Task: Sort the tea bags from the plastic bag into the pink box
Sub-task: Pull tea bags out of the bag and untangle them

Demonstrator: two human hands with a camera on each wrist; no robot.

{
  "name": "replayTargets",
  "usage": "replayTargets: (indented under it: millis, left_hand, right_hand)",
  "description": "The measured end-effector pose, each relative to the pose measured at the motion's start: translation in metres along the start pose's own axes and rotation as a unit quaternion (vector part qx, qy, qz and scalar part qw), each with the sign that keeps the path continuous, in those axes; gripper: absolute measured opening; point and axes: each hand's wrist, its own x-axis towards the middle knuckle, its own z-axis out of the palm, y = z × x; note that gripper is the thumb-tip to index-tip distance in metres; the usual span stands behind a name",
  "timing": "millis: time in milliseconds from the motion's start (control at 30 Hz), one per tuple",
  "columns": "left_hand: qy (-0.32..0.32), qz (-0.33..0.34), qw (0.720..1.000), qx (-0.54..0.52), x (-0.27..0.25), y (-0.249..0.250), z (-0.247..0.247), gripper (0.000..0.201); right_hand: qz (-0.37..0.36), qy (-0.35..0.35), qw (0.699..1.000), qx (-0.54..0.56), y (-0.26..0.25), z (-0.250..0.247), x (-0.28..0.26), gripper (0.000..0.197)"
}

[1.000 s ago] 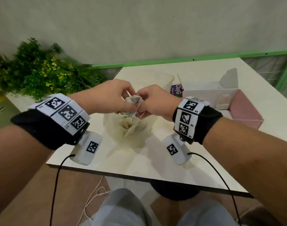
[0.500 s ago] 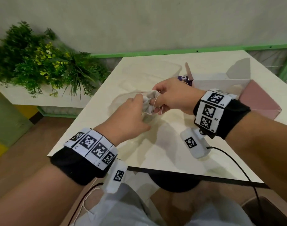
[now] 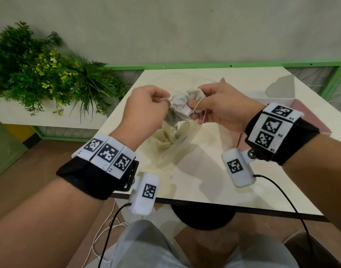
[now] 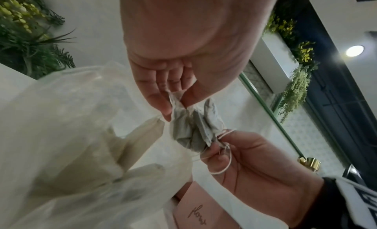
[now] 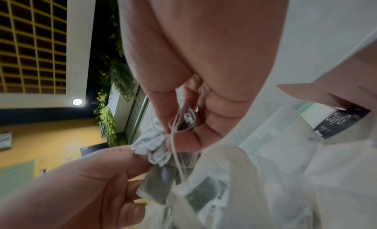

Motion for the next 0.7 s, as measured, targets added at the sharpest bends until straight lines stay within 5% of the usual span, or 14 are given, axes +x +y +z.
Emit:
replayTargets:
  millis: [200,500,700]
  left_hand:
    - [0.009,0.049,0.998,-0.041,0.011,0.021,-0.002,0.018]
    - [-0.003,0.006,0.997,-0.072,0.003,0.018,-0.004,0.013]
    - [0.008,-0.027,0.996,-0.086,-0.002,0.021,-0.001,0.012]
  right_hand:
    - [-0.006,-0.021,0.999,-0.043,-0.021,-0.007,-0.007,0.017]
    - [-0.051,0.079,0.958,-0.269,-0.033,-0.008,-0.007,0.010]
    - [-0.083,0.105,0.962,-0.237,-0.052,-0.012,-0.012,0.012]
